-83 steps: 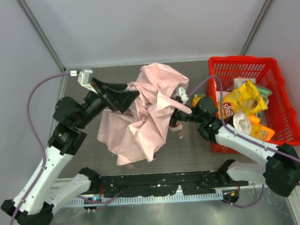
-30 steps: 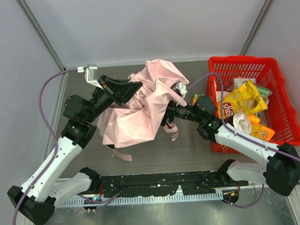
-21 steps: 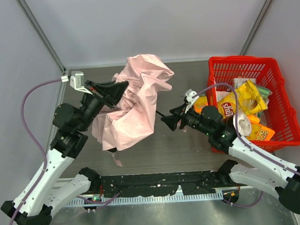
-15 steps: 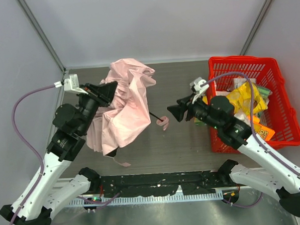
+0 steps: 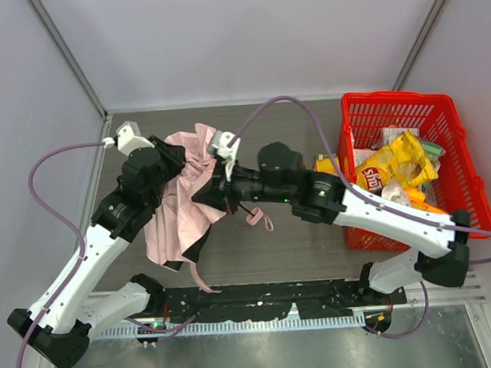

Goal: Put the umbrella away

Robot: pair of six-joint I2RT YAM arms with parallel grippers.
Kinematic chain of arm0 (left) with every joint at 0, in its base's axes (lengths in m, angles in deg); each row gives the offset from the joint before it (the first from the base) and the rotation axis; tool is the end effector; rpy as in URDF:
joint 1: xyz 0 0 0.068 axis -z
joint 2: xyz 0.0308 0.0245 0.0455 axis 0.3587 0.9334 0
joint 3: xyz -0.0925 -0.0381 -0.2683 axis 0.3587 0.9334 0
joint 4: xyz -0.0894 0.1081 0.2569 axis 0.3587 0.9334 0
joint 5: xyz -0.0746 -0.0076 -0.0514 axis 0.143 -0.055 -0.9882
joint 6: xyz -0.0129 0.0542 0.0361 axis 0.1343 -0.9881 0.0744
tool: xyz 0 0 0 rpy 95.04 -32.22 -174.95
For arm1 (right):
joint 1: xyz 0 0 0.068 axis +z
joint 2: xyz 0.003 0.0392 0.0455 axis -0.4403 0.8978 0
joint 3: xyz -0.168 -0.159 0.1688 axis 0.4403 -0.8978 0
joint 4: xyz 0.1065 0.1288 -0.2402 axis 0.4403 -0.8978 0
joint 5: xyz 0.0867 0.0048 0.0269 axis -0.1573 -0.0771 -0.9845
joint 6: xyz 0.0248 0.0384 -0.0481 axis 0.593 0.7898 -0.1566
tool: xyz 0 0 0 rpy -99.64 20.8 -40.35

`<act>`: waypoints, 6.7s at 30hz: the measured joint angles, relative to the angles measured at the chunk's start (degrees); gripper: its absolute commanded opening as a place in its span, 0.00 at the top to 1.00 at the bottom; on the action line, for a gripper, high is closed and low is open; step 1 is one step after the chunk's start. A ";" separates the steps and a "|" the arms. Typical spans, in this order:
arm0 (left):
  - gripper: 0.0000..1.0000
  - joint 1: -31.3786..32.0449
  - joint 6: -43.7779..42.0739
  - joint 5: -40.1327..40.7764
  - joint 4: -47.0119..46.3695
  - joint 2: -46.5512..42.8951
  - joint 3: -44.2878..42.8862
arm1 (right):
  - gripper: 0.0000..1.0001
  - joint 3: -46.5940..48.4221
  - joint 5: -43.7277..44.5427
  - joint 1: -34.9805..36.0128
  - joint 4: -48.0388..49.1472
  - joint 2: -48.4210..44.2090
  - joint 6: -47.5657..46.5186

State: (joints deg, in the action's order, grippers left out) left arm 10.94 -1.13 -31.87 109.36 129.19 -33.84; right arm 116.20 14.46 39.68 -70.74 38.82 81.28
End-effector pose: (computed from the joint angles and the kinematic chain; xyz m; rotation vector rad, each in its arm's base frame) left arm 0.2177 -0.1055 0.4043 -0.6162 1.7388 -0.5281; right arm 0.1320 0.3206 0.4721 -1.0026 1.4463 1.1369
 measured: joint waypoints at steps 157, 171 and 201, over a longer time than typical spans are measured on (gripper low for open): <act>1.00 -5.53 -8.92 2.60 -56.06 -8.52 24.26 | 0.42 -18.60 -18.05 -13.09 0.04 -12.31 30.01; 1.00 -5.88 -0.70 2.10 -54.60 -11.02 25.14 | 0.37 -18.34 -10.80 -13.03 3.96 -13.09 25.66; 1.00 -6.21 19.85 -0.42 -50.31 -9.99 25.86 | 0.99 -14.40 -1.05 -5.42 11.10 6.84 17.99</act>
State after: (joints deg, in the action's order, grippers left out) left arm 4.74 18.72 -32.28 59.04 119.20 -7.98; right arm 101.80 13.41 34.26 -59.63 45.66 99.27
